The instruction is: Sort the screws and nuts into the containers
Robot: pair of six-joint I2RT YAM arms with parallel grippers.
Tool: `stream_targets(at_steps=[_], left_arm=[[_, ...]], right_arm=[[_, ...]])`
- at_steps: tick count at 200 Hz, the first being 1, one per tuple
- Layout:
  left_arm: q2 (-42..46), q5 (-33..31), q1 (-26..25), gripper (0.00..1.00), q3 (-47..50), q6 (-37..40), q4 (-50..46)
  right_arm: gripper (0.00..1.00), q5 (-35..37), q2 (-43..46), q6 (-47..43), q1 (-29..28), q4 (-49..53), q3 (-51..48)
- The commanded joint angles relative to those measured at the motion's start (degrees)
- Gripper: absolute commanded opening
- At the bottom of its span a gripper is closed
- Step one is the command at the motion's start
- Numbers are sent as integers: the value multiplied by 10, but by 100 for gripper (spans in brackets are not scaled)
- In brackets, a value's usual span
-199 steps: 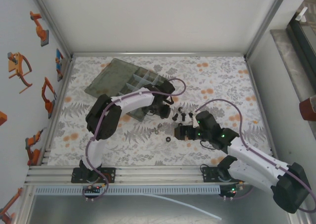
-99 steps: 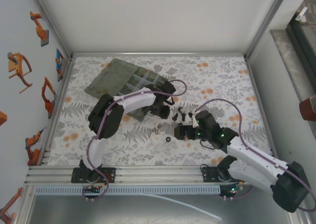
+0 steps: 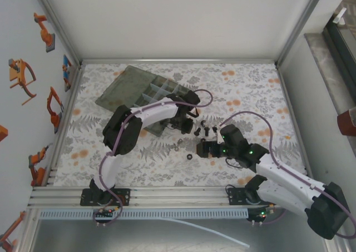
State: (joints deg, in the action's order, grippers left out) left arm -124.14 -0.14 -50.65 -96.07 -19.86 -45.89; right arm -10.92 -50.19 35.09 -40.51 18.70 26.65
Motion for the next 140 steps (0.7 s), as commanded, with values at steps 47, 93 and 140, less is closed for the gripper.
stream_targets(at_steps=[47,93,140], left_arm=[[-13,-1,-3,27,-3,8,-19],[18,-5,1,22,21,4,-6],[54,6,6,20,55,-10,19]], right_arm=[[99,5,10,1,3,11,5],[99,8,22,4,3,14,-2],[99,5,16,1,3,12,0]])
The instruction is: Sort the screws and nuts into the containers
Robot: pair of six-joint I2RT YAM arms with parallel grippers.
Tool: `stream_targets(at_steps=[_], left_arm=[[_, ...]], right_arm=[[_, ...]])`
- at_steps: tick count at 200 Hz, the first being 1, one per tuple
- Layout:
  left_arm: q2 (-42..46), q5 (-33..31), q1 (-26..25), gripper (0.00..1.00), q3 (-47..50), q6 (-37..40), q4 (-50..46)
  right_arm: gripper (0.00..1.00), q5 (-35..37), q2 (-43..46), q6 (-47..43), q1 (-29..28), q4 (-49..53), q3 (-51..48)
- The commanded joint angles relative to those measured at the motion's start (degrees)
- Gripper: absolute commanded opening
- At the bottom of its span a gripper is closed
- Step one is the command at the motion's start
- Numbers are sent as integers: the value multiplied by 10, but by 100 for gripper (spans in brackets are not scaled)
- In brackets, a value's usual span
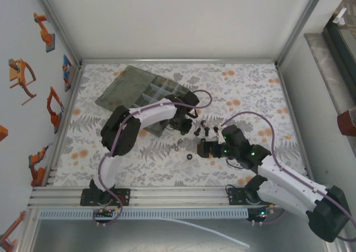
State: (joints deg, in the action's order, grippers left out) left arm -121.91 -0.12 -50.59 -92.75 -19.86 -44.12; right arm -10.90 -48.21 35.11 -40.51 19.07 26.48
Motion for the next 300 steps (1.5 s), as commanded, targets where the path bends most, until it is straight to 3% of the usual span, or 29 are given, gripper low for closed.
stream_targets(at_steps=[1,30,67,129,237,300], left_arm=[[33,6,6,20,22,-10,3],[43,21,12,21,33,-12,13],[47,24,2,35,30,-10,14],[38,25,-7,38,26,-15,16],[-8,8,-8,37,11,-9,-3],[6,10,-8,22,9,-7,-5]], right_arm=[[99,4,-4,1,3,8,2],[99,9,-19,-2,3,2,12],[99,1,-36,1,3,-9,20],[99,3,-28,2,3,-4,16],[99,4,-40,-1,3,-6,17],[99,11,-18,4,3,-3,5]])
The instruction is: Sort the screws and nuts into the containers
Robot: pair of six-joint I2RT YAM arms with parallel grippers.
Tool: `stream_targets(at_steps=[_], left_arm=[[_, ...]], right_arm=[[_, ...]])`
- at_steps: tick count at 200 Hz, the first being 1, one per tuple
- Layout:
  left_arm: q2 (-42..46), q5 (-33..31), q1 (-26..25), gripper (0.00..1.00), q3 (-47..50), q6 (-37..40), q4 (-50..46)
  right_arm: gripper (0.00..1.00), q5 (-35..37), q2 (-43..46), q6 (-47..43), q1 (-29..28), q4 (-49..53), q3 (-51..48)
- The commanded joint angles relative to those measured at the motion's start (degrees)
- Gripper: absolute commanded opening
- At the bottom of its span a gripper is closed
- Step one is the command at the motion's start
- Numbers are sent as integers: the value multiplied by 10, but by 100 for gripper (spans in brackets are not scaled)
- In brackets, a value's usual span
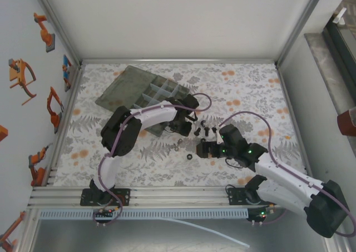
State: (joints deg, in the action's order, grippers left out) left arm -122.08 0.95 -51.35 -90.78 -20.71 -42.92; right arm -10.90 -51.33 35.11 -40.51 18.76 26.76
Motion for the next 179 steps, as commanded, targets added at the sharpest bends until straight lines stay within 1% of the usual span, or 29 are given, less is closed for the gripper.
stream_targets(at_steps=[1,49,82,109,135,160,179], left_arm=[[9,-1,-1,22,-11,2,-17],[66,8,1,20,7,-10,2],[115,11,19,20,21,-13,5],[161,2,54,20,50,-17,4],[206,-12,92,20,79,-29,-13],[235,-34,124,20,100,-43,-40],[248,-49,149,20,119,-52,-51]], right_arm=[[99,11,13,4,3,0,2],[99,13,10,-6,3,9,13],[99,16,-10,-14,3,11,31],[99,10,-36,-27,3,8,60],[100,-9,-69,-45,3,-19,91],[99,-41,-131,-56,3,-33,143],[99,-71,-173,-56,3,-61,167]])
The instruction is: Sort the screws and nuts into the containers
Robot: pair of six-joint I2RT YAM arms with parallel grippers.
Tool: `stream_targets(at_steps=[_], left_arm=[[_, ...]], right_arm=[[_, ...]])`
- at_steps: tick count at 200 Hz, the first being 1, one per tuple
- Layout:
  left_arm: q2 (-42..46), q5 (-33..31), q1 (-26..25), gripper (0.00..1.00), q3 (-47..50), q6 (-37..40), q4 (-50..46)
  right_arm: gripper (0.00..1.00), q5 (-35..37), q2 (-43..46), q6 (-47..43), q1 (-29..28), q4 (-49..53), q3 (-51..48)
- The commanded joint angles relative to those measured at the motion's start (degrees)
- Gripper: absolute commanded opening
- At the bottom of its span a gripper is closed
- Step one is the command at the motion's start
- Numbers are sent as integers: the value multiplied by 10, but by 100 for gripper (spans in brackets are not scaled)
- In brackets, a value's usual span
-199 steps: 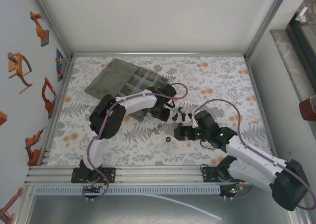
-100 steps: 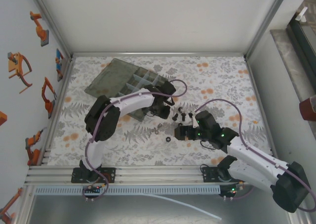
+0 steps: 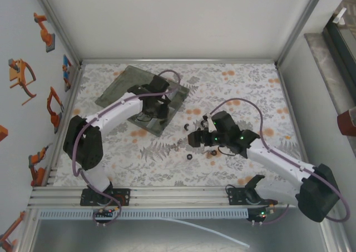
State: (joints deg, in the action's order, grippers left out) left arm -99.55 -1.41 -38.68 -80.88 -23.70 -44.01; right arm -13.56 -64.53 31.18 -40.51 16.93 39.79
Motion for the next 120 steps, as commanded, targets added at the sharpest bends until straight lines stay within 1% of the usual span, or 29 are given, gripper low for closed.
stream_targets(at_steps=[1,40,66,76,97,112,120], left_arm=[[23,-26,24,20,21,-23,-41],[28,-40,72,20,49,-22,-47],[36,-18,73,20,61,-19,-33],[41,-8,64,20,59,-17,-27],[47,-30,56,19,50,-34,-40],[44,-68,66,20,55,-37,-47],[41,-72,78,20,61,-37,-45]], right_arm=[[99,-45,-43,-17,3,-45,38],[99,-79,-99,-14,-1,-87,64],[99,-82,-111,-15,-2,-84,65],[99,-77,-108,-13,-2,-86,58],[99,-64,-96,-4,-2,-92,41],[99,-67,-99,-1,-2,-95,38],[99,-69,-100,1,-2,-96,37]])
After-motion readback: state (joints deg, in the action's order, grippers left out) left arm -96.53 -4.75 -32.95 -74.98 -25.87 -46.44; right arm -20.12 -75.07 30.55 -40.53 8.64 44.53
